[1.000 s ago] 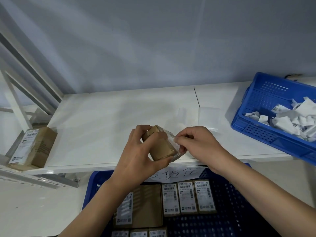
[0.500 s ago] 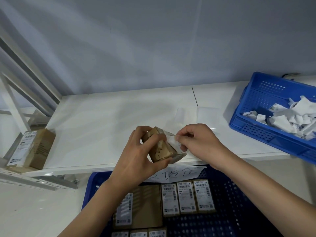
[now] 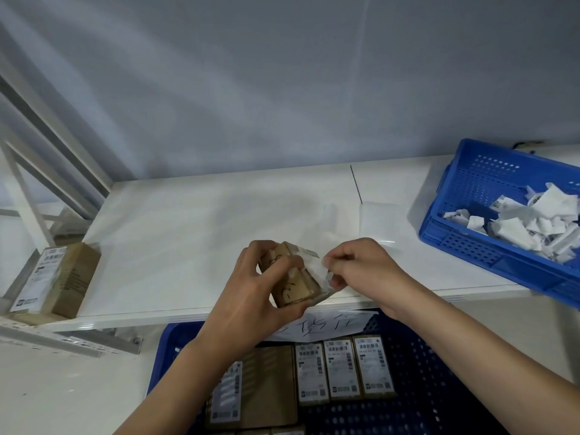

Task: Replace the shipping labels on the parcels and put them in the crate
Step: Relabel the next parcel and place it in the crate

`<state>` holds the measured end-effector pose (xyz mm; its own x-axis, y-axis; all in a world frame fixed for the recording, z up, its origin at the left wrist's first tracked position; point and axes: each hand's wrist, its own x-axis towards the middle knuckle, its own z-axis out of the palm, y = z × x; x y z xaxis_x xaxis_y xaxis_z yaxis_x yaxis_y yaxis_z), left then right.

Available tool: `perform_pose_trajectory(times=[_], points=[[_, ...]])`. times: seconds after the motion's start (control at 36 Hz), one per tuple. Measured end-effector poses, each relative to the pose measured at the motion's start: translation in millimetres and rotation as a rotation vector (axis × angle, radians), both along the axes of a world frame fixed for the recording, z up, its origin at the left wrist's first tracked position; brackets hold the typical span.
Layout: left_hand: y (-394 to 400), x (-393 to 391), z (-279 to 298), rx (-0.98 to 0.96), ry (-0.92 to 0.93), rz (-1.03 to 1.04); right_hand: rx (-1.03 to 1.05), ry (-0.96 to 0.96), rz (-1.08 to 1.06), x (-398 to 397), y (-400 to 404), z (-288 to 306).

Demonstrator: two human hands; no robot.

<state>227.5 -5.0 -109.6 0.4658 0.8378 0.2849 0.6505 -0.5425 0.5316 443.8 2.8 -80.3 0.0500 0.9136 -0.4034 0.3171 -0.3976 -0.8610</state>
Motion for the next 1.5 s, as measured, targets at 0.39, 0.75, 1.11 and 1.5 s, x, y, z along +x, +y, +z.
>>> perform_pose_trajectory(times=[0.39, 0.75, 1.11, 1.5], points=[[8.0, -11.8, -3.6, -0.022, 0.005, 0.011, 0.068, -0.016, 0.199, -3.6, -4.8, 3.6], [18.4, -20.2, -0.1, -0.187, -0.197, 0.118, 0.166, -0.222, 0.397, 2.8, -9.2, -5.4], [16.7, -18.1, 32.2, -0.750, -0.604, 0.037, -0.032, -0.309, 0.606, 22.1, -3.2, 16.7], [11.2, 5.3, 12.4, -0.829, -0.768, 0.402, 0.289, -0.492, 0.304, -5.6, -14.2, -18.5]])
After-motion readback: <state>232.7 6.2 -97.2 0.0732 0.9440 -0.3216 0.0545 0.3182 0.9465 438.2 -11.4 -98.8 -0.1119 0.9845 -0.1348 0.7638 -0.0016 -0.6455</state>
